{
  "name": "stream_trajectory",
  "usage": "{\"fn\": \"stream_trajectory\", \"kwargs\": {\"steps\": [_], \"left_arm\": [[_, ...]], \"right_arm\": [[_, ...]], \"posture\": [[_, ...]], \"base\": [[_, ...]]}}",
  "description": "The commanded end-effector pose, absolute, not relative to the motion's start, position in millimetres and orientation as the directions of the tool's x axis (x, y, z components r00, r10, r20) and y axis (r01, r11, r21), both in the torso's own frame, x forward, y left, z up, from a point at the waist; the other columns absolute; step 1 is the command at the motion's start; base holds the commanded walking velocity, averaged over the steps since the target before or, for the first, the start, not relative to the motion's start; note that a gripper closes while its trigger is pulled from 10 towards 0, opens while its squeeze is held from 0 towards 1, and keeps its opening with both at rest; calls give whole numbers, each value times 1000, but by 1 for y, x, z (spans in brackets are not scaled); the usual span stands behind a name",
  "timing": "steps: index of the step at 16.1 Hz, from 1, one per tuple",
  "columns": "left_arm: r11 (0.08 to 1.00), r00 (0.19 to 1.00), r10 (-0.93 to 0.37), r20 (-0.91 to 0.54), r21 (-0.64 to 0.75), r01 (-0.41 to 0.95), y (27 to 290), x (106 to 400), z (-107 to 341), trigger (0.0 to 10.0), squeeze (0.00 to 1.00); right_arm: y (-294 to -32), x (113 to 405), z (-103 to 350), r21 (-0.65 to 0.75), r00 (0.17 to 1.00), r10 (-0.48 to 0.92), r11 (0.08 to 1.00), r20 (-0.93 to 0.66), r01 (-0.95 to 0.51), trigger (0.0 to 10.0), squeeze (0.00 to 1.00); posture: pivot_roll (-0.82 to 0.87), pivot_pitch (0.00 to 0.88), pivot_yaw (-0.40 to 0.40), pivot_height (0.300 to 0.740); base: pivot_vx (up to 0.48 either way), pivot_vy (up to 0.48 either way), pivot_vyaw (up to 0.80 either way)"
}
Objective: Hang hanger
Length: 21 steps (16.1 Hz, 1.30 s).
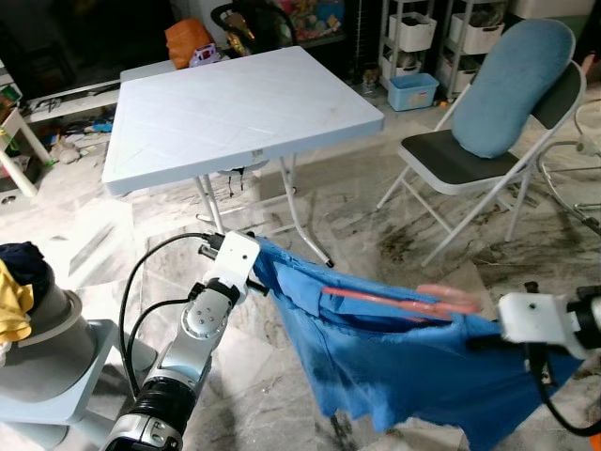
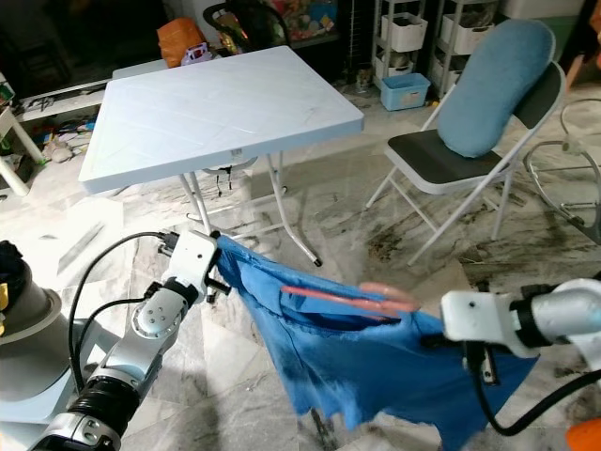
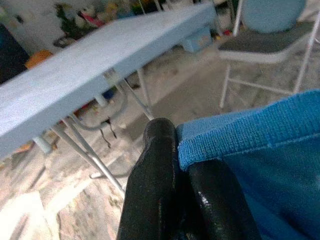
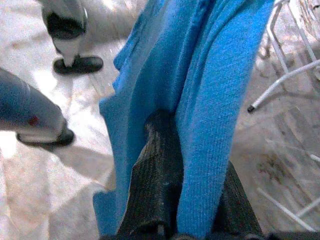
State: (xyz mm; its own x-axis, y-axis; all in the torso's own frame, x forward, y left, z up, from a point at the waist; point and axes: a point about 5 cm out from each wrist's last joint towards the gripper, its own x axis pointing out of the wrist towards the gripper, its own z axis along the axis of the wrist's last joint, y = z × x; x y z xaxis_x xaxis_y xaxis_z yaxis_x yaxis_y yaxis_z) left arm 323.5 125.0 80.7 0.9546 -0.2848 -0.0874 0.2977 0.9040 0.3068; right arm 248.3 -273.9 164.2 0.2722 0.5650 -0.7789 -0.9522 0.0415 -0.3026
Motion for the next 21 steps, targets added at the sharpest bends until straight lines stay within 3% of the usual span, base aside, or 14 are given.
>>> {"fn": "stream_trajectory", "kwargs": {"steps": [1, 5, 6, 7, 12, 15, 18, 20, 21], "left_arm": [[925, 958, -216, -188, 276, 262, 147, 320, 65, 0, 0], [870, 879, -389, -277, 205, 449, 116, 304, 47, 0, 0], [874, 883, -389, -265, 199, 444, 115, 305, 49, 2549, 384], [901, 908, -347, -236, 184, 392, 120, 309, 54, 10000, 1000], [947, 984, -167, -63, 267, 178, 144, 324, 84, 10000, 1000], [961, 994, -100, 37, 263, 87, 152, 322, 98, 10000, 1000], [973, 980, -199, 17, 119, 196, 141, 308, 95, 10000, 1000], [977, 976, -184, -115, -128, 169, 145, 301, 74, 10000, 1000], [977, 973, -162, -163, -163, 135, 149, 299, 66, 10000, 1000]], "right_arm": [[-277, 254, 193, -346, 312, 580, 54, -753, -937, 10000, 0], [-260, 261, 204, -377, 325, 649, 64, -688, -924, 10000, 0], [-258, 260, 200, -369, 314, 647, 54, -695, -928, 10000, 0], [-256, 259, 196, -359, 305, 644, 50, -701, -932, 10000, 0], [-249, 262, 181, -359, 313, 632, 59, -709, -932, 10000, 0], [-242, 274, 172, -432, 411, 615, 124, -673, -893, 10000, 0], [-230, 292, 165, -508, 531, 598, 227, -601, -831, 10000, 0], [-221, 301, 168, -517, 567, 614, 283, -549, -808, 10000, 0], [-219, 302, 170, -523, 567, 626, 281, -536, -804, 10000, 0]], "posture": [[-179, 0, 115, 740], [-171, 0, 111, 740], [-170, 0, 110, 740], [-166, 0, 109, 740], [-163, 0, 107, 740], [-159, 0, 102, 740], [-149, 0, 101, 740], [-140, 0, 96, 740], [-140, 0, 96, 740]], "base": [[0, 0, 0], [0, 0, 0], [0, 0, 0], [0, 0, 0], [0, 0, 0], [0, 0, 0], [0, 0, 0], [0, 0, 0], [0, 0, 0]]}}
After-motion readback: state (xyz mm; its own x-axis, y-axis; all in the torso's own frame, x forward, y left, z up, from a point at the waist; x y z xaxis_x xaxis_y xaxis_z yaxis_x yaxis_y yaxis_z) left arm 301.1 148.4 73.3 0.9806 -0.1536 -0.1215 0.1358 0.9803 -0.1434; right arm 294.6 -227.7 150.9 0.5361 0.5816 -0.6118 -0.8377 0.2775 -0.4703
